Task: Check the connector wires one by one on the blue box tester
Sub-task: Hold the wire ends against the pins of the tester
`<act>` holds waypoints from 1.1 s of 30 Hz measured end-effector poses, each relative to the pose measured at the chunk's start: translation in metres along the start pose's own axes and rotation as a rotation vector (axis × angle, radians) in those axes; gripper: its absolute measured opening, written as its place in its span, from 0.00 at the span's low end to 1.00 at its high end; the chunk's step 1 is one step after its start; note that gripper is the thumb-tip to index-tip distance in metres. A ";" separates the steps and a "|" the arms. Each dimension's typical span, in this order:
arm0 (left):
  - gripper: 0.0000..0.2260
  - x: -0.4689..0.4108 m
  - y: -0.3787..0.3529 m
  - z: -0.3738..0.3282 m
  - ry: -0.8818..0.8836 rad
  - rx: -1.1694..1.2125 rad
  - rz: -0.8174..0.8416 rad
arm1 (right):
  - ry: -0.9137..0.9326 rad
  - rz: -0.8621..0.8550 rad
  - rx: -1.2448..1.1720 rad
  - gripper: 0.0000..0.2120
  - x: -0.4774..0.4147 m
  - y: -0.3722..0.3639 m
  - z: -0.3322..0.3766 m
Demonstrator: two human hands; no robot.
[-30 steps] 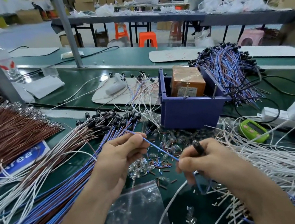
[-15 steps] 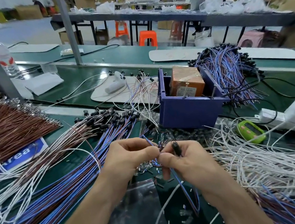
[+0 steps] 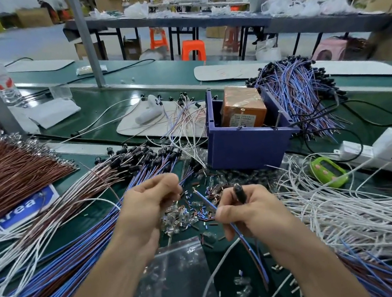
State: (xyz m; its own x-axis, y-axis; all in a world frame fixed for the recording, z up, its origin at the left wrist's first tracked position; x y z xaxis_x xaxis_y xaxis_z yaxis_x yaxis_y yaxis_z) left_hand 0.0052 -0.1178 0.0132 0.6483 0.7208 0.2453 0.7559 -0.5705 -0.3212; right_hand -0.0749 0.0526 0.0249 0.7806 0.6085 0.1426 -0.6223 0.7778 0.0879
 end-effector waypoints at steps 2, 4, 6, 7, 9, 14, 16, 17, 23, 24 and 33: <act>0.03 -0.005 0.007 -0.009 -0.063 0.015 -0.043 | 0.008 -0.040 -0.038 0.17 -0.001 0.005 0.002; 0.08 -0.003 0.007 -0.012 -0.156 -0.063 -0.033 | 0.013 -0.092 -0.106 0.14 -0.002 0.008 0.004; 0.14 0.006 0.002 -0.009 -0.236 -0.218 -0.019 | 0.032 -0.127 -0.165 0.12 -0.003 0.008 0.006; 0.14 0.011 -0.002 -0.007 -0.274 -0.295 -0.001 | 0.051 -0.134 -0.175 0.11 -0.003 0.008 0.006; 0.11 0.018 -0.011 -0.004 -0.320 -0.365 0.072 | 0.081 -0.133 -0.170 0.08 -0.002 0.007 0.008; 0.07 0.035 -0.044 0.006 -0.174 -0.218 0.183 | 0.120 -0.170 -0.232 0.06 -0.001 0.010 0.010; 0.10 0.032 -0.052 0.004 -0.137 -0.151 0.190 | 0.122 -0.192 -0.267 0.06 0.000 0.016 0.013; 0.11 0.029 -0.057 0.001 -0.133 -0.135 0.209 | 0.132 -0.197 -0.284 0.06 0.000 0.018 0.015; 0.04 0.021 -0.095 -0.004 -0.020 -0.055 0.207 | 0.167 -0.338 -0.353 0.06 -0.002 0.043 0.017; 0.07 0.021 -0.102 -0.004 0.021 0.003 0.191 | 0.162 -0.370 -0.372 0.07 -0.003 0.048 0.016; 0.12 0.015 -0.121 0.013 -0.033 -0.084 0.184 | 0.254 -0.430 -0.247 0.04 -0.002 0.056 0.016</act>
State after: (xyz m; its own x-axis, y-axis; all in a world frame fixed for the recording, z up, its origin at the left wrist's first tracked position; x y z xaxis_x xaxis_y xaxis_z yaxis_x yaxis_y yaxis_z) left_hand -0.0780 -0.0331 0.0440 0.7741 0.6128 0.1589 0.6306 -0.7240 -0.2797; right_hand -0.1126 0.0923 0.0453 0.9697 0.2228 -0.1002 -0.2362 0.9597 -0.1521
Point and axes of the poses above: each hand's wrist, its own x-axis away from the middle knuckle, its own y-axis out of the back of the hand, z = x × y, the point moved 5 cm from there along -x, towards the middle knuckle, and after that the axes turned 9 degrees about -z, right-handed, at the moved point
